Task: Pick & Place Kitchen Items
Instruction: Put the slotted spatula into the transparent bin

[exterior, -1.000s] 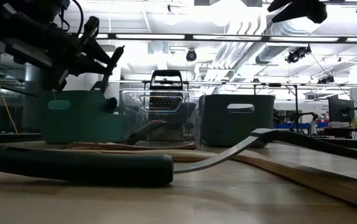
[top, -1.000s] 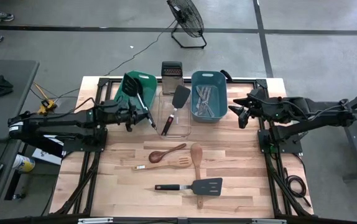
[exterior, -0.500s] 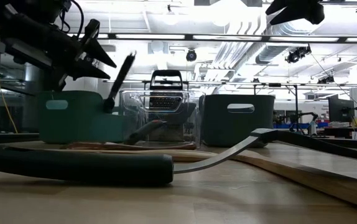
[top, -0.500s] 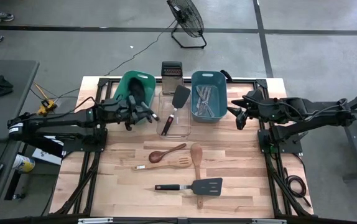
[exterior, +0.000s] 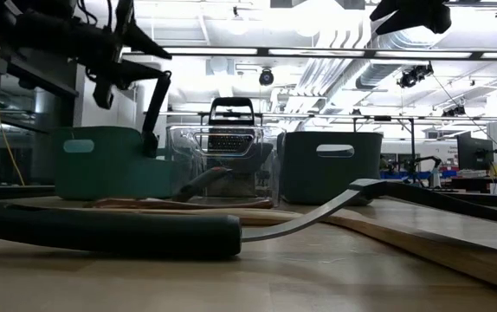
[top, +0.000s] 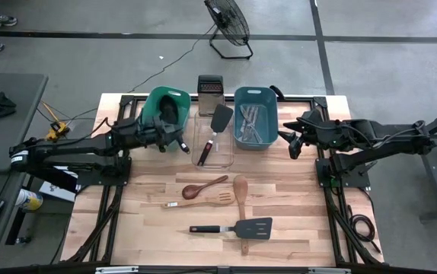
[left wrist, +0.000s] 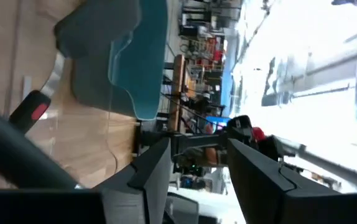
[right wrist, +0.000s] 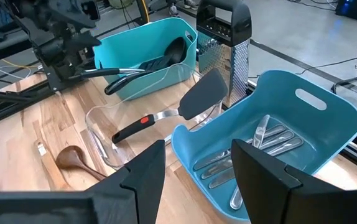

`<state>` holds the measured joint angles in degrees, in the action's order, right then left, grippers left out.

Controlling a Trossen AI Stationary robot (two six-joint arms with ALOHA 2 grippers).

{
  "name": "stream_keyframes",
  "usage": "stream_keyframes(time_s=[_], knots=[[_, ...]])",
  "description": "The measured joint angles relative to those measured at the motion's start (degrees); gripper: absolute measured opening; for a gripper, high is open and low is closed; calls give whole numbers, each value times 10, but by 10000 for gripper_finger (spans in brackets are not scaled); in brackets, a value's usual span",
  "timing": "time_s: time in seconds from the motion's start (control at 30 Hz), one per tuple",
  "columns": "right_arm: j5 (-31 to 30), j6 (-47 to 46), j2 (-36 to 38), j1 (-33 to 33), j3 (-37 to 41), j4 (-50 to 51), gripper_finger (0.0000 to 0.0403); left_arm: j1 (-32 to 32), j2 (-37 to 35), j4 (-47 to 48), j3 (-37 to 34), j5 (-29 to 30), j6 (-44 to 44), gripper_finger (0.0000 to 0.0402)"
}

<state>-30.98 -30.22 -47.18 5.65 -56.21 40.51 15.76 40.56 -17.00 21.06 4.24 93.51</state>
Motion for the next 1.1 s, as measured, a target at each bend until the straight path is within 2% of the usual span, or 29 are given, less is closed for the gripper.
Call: stream_keyframes(time_s=[0.3, 0.53, 0.7, 0.83, 1.1], knots=[[15, -14, 0, 0, 0, 0, 176, 0, -29, -18, 0, -29, -113, 156], [21, -17, 0, 0, 0, 0, 176, 0, -69, -30, 0, -90, -215, 156], [33, -31, 0, 0, 0, 0, 176, 0, -83, -30, 0, -160, -263, 156], [45, -35, 0, 0, 0, 0, 176, 0, -85, -28, 0, -201, -298, 156], [46, -59, 0, 0, 0, 3, 176, -16, -65, 2, 6, -220, -383, 156]])
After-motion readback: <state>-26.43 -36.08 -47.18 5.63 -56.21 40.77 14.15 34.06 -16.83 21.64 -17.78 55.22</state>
